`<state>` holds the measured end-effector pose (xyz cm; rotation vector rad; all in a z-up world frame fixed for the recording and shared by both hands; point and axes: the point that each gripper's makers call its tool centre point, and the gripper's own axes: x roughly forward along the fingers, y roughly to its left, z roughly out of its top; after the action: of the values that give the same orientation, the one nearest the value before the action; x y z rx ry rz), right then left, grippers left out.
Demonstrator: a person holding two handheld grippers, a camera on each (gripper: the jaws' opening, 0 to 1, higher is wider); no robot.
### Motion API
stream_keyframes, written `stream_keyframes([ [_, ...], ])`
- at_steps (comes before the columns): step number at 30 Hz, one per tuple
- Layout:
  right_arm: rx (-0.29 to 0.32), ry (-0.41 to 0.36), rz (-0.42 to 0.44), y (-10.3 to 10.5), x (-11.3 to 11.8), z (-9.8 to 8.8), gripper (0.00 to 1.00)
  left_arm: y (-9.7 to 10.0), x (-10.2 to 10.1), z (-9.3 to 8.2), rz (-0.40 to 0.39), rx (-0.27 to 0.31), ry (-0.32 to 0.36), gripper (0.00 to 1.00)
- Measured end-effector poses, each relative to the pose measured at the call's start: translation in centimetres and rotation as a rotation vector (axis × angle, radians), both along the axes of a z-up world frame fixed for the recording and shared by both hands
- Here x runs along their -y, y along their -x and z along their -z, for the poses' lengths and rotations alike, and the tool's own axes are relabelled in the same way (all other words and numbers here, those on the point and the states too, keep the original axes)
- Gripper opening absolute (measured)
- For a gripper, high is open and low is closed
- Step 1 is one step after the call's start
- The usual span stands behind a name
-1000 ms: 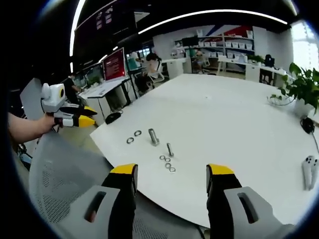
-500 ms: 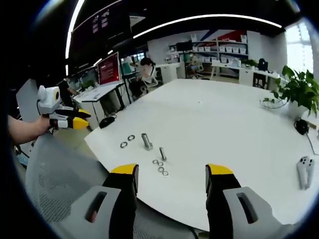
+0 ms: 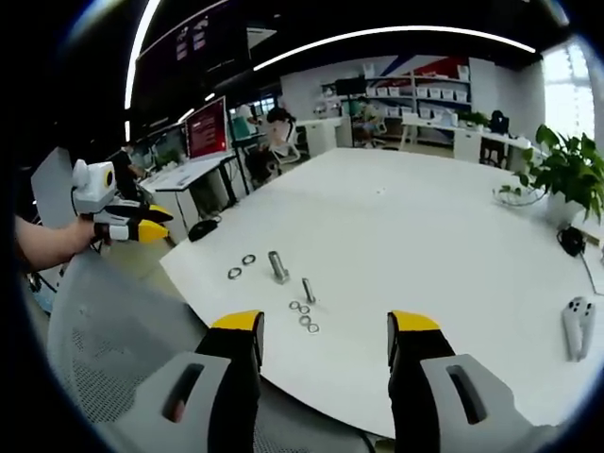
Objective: Place the washer onto the threaded stud by aligning its center hole with the stud, sliding it down to the base, and recovering from edge contact or off-axis alignment until the washer reaches the visible bottom stop.
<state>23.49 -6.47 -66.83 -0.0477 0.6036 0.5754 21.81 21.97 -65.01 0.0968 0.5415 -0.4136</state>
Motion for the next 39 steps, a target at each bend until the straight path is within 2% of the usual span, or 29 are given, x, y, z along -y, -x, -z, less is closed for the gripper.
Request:
stream_keyframes([
  [2, -0.005, -0.004, 0.002, 0.0, 0.0, 0.0, 0.55, 0.0, 0.1, 0.2, 0.006, -0.015, 0.010, 0.31],
  [4, -0.003, -0.005, 0.001, 0.0, 0.0, 0.0, 0.55, 0.4, 1.1, 0.5, 0.049, -0.042, 0.036, 0.31],
  [7, -0.002, -0.003, -0.009, 0.1, -0.1, 0.0, 0.55, 0.5, 1.5, 0.2, 0.063, -0.019, 0.011, 0.31],
  [10, -0.007, -0.008, -0.010, 0.1, -0.2, 0.0, 0.55, 0.6, 1.5, 0.3, 0.067, -0.022, -0.002, 0.31],
  [12, -0.012, -0.026, -0.022, 0.2, -0.5, 0.0, 0.55, 0.5, 1.4, 0.4, 0.067, -0.023, -0.004, 0.31],
  [15, -0.016, -0.010, -0.035, 0.3, -0.6, 0.2, 0.55, 0.4, 1.3, 0.1, 0.057, -0.016, 0.006, 0.32],
  [22, -0.013, -0.022, -0.040, 0.4, -0.7, 0.0, 0.55, 0.4, 1.4, 0.6, 0.062, -0.042, 0.003, 0.33],
  [25, -0.022, -0.027, -0.043, 0.4, -0.8, 0.1, 0.55, 0.4, 1.4, 0.8, 0.060, -0.071, -0.001, 0.32],
  [27, -0.023, -0.027, -0.047, 0.5, -0.9, 0.2, 0.55, 0.3, 1.5, 0.4, 0.069, -0.051, -0.018, 0.30],
  [31, -0.022, -0.029, -0.051, 0.5, -1.0, 0.1, 0.55, 0.1, 1.7, 0.3, 0.071, -0.075, -0.021, 0.32],
  [39, -0.018, -0.053, -0.051, 0.5, -1.2, -0.2, 0.56, -0.8, 3.0, 0.1, 0.090, -0.056, -0.047, 0.37],
])
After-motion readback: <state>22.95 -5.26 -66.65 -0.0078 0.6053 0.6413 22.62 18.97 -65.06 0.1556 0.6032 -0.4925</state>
